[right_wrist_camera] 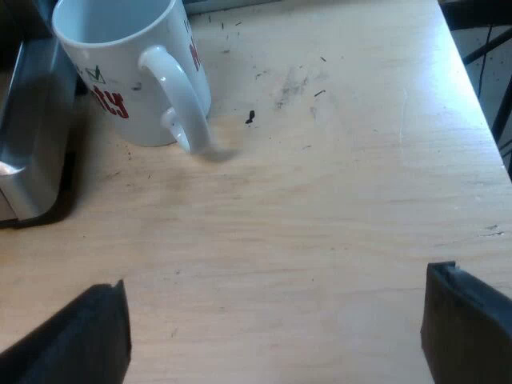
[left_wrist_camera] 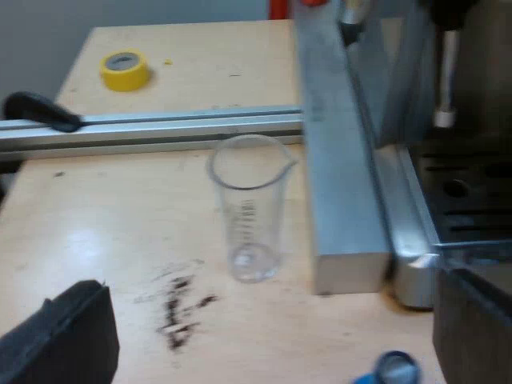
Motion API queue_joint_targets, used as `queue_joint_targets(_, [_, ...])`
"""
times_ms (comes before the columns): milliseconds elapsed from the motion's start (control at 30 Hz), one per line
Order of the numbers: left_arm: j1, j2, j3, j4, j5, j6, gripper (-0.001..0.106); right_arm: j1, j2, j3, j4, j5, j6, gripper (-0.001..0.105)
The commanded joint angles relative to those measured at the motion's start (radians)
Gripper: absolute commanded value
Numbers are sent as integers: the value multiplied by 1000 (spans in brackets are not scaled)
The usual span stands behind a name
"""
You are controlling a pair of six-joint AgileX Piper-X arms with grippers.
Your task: Place mug into machine
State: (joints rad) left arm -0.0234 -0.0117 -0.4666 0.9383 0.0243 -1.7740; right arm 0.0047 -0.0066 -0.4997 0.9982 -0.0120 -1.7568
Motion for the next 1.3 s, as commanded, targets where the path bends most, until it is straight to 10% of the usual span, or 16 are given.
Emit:
queue_joint_targets(33, [-8,-116,-3,-10,118,3,81,3,-17,-20,-5,-59,-6,75])
queue_joint_targets(800, [-288,72,136,-363,557,3,81,213,305,-92,-183,-136,-177,75])
queue_joint_targets(1000, [-299,136,216,-471,607,3,81,213,348,5,-333,12,-58,75])
queue_joint_targets(1300, [-299,171,284,-541,607,6,81,213,349,226,-719,12,-58,75])
